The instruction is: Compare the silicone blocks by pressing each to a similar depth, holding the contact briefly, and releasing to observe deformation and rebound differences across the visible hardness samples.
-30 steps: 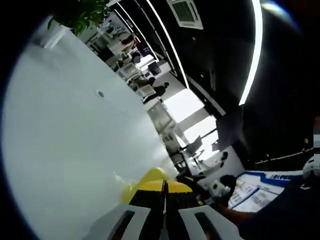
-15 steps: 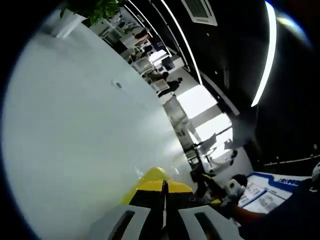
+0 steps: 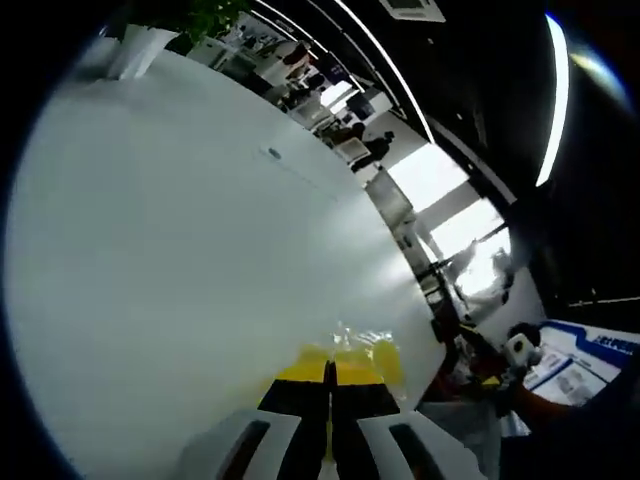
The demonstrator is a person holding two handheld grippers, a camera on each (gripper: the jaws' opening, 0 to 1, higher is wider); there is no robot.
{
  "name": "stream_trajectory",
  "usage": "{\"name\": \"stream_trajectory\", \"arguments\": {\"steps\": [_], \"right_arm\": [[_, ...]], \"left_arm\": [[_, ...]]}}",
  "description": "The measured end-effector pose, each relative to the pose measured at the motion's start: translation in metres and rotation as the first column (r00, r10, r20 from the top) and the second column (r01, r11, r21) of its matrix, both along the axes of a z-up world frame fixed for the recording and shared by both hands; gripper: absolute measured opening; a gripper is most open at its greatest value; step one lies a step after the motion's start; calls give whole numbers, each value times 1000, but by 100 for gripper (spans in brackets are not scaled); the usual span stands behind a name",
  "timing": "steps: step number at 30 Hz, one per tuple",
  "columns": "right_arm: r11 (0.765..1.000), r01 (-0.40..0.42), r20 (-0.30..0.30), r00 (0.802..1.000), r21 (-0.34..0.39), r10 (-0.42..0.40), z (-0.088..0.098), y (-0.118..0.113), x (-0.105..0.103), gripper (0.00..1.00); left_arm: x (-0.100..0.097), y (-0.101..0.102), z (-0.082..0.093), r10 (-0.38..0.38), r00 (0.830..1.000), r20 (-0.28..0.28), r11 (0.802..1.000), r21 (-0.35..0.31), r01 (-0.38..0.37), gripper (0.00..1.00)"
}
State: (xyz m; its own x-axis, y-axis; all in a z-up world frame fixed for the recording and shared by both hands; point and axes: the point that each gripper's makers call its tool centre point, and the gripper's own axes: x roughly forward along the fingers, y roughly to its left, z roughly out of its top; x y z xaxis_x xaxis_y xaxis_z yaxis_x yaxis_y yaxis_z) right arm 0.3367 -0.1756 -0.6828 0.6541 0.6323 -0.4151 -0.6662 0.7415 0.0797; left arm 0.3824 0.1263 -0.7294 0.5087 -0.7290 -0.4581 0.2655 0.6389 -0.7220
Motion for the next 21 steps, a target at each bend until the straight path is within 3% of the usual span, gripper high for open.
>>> {"name": "stream_trajectory", "arguments": {"steps": [2, 9, 10, 11, 14, 16, 21], "right_arm": [[1000, 1, -2, 1000, 3, -1, 0, 0, 0, 97], [1000, -1, -6, 1000, 2, 1, -1, -1, 1, 97], [1000, 1, -7, 1000, 4, -1, -1, -2, 1, 97], [1000, 3, -9, 1000, 5, -3, -1, -2, 1, 97], [1000, 1, -14, 1000, 1, -1, -3, -2, 1, 97], [1000, 3, -15, 1000, 3, -3, -3, -3, 2, 97], [1000, 7, -19, 1000, 7, -7, -4, -2, 3, 97]], "left_arm": [[9, 4, -10, -19, 1000, 2, 999, 46, 19, 0], [19, 12, -22, -38, 999, 22, 991, 128, 35, 0], [23, 17, -26, -33, 998, 45, 985, 170, 25, 0], [22, 20, -33, -54, 998, 31, 979, 199, 47, 0], [22, 29, -44, -114, 992, 56, 942, 324, 90, 0], [23, 31, -43, -110, 992, 57, 940, 330, 86, 0], [27, 38, -50, -128, 989, 71, 914, 397, 90, 0]]}}
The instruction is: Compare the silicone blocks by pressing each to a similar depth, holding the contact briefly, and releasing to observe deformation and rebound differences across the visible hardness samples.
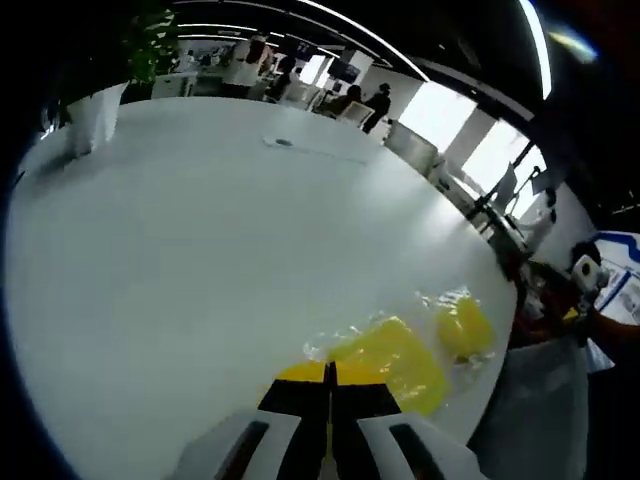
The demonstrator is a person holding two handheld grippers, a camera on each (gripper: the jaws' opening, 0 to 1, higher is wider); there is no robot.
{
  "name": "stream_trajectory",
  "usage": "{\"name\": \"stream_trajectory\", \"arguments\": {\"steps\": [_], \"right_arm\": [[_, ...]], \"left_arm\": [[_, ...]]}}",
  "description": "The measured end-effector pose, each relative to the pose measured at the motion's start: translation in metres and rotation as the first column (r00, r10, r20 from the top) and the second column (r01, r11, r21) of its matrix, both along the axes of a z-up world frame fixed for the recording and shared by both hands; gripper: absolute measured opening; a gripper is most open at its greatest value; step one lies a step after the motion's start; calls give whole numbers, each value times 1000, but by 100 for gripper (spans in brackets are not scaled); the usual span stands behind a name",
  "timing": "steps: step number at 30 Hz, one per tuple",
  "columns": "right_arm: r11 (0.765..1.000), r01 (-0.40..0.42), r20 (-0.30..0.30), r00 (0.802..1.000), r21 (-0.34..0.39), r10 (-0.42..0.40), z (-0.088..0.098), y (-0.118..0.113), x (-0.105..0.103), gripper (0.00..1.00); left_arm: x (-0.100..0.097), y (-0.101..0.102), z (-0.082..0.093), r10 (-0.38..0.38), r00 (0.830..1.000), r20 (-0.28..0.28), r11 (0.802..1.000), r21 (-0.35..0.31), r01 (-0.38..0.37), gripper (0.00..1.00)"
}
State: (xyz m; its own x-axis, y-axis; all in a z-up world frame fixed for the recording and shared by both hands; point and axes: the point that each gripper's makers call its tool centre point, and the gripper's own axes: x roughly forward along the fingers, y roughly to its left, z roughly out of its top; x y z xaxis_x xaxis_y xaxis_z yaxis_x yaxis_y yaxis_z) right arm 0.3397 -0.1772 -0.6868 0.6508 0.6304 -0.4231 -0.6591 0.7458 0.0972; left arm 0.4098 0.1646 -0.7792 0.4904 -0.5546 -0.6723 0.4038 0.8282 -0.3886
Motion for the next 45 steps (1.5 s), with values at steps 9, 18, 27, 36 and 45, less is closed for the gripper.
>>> {"name": "stream_trajectory", "arguments": {"steps": [9, 18, 27, 36, 45], "right_arm": [[1000, -3, -2, 1000, 2, 3, -1, 3, 0, 97], [1000, -2, 4, 1000, 2, 2, 0, 3, 3, 97], [1000, -6, 3, 1000, 4, 6, 0, 6, 1, 97], [1000, -6, 7, 1000, 8, 6, 0, 6, 4, 97], [1000, -8, 1, 1000, 4, 8, -1, 6, 9, 97]], "left_arm": [[3, 4, -6, -45, 999, 31, 993, 113, 41, 0], [2, 4, -6, -114, 989, 96, 979, 182, 95, 0], [7, 19, -3, -48, 991, 122, 985, 170, 27, 21], [3, 39, 1, 33, 987, 154, 987, 150, -57, 52], [-9, 43, 34, 70, 965, 253, 997, 6, -73, 79]]}}
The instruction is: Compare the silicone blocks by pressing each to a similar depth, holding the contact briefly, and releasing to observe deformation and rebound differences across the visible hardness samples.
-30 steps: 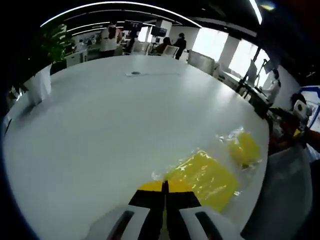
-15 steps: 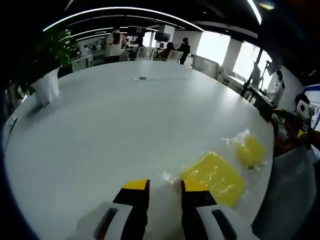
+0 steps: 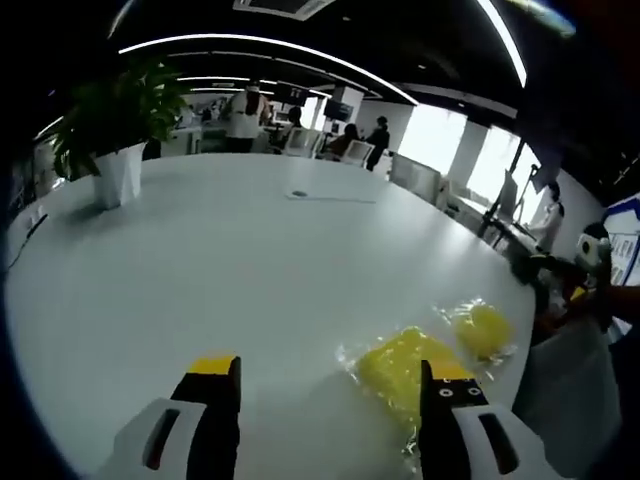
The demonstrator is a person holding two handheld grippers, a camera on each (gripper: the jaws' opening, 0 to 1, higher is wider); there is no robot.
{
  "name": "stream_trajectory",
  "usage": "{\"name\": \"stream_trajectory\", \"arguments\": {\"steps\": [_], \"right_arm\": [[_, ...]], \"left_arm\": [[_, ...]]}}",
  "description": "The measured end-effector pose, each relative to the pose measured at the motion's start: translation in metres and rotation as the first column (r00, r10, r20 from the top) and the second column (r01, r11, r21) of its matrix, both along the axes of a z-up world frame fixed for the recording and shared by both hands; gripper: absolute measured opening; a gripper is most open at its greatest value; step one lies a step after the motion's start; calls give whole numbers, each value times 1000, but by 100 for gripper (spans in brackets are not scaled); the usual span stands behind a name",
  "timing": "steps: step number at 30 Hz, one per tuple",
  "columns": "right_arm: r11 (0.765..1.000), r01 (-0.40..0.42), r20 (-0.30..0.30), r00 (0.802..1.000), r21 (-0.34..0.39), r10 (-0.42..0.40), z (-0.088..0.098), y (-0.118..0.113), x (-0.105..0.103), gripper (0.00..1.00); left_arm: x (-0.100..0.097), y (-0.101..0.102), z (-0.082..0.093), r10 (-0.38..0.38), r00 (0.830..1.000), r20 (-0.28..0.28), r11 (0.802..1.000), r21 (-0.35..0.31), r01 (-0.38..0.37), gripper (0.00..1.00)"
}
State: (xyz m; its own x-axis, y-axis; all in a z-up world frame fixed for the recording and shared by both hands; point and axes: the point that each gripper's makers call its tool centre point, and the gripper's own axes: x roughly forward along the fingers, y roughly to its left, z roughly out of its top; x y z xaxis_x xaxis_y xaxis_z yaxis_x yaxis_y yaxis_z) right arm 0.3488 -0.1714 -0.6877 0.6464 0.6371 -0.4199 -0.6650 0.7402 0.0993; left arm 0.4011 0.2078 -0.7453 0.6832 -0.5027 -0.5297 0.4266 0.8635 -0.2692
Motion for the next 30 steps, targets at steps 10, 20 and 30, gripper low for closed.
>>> {"name": "stream_trajectory", "arguments": {"steps": [10, 20, 30], "right_arm": [[1000, -6, -19, 1000, -5, 6, -3, 0, 4, 97], [998, -28, -36, 999, -63, 26, -19, -8, -1, 97], [999, 0, -51, 999, -45, -3, -25, -15, -1, 97]], "left_arm": [[-23, 14, 17, 1, 998, 59, 1000, -13, 0, 96], [-57, 19, 21, -19, 996, 89, 1000, 21, 18, 100], [-65, 12, 39, 5, 993, 117, 1000, 4, -5, 100]]}}
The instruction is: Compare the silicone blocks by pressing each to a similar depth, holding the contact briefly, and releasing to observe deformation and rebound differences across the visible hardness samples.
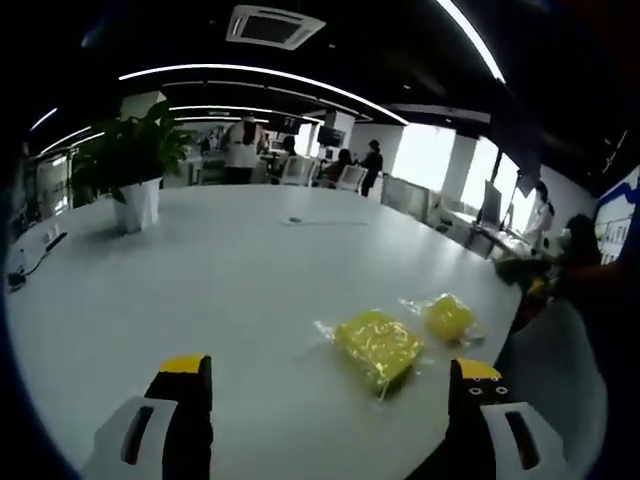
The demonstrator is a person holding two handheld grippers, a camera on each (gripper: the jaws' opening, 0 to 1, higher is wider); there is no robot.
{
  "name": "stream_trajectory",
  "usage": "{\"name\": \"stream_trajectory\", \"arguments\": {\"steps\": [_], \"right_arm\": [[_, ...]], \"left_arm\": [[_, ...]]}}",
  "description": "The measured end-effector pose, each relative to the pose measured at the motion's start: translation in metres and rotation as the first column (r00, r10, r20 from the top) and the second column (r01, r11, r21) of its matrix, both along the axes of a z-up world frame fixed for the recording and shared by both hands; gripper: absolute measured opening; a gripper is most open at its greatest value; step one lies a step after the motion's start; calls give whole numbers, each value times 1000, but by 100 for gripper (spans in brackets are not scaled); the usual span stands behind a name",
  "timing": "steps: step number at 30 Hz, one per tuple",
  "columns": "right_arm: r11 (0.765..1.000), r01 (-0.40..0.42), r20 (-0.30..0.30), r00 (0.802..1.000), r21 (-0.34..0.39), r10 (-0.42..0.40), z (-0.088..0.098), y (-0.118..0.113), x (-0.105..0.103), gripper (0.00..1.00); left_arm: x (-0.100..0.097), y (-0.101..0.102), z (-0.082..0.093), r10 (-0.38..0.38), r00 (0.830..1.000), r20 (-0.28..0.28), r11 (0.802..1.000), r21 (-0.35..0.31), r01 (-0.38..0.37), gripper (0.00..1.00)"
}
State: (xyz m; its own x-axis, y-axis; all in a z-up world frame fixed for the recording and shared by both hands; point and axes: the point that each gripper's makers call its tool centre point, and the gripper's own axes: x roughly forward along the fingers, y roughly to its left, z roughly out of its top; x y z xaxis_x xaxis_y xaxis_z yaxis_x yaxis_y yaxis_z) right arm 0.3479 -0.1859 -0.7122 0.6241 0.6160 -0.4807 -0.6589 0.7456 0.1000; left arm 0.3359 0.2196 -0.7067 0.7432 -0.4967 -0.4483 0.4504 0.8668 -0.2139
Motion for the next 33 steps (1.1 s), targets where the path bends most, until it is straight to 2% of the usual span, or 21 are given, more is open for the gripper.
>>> {"name": "stream_trajectory", "arguments": {"steps": [7, 16, 21, 33], "right_arm": [[1000, -4, 5, 1000, 5, 4, 2, 0, 2, 97], [1000, -4, 14, 1000, 16, 4, 7, 0, 4, 97], [1000, -1, 17, 1000, 22, 1, 7, 0, 4, 97], [999, 9, 20, 1000, 34, -10, 10, -2, 3, 97]], "left_arm": [[0, -14, 5, -26, 1000, -6, 1000, -3, 26, 100], [13, -35, 16, -60, 998, 8, 998, -29, 61, 100], [20, -55, 22, -88, 996, 16, 995, -38, 89, 100], [38, -85, 15, -105, 993, -55, 994, -45, 102, 100]]}}
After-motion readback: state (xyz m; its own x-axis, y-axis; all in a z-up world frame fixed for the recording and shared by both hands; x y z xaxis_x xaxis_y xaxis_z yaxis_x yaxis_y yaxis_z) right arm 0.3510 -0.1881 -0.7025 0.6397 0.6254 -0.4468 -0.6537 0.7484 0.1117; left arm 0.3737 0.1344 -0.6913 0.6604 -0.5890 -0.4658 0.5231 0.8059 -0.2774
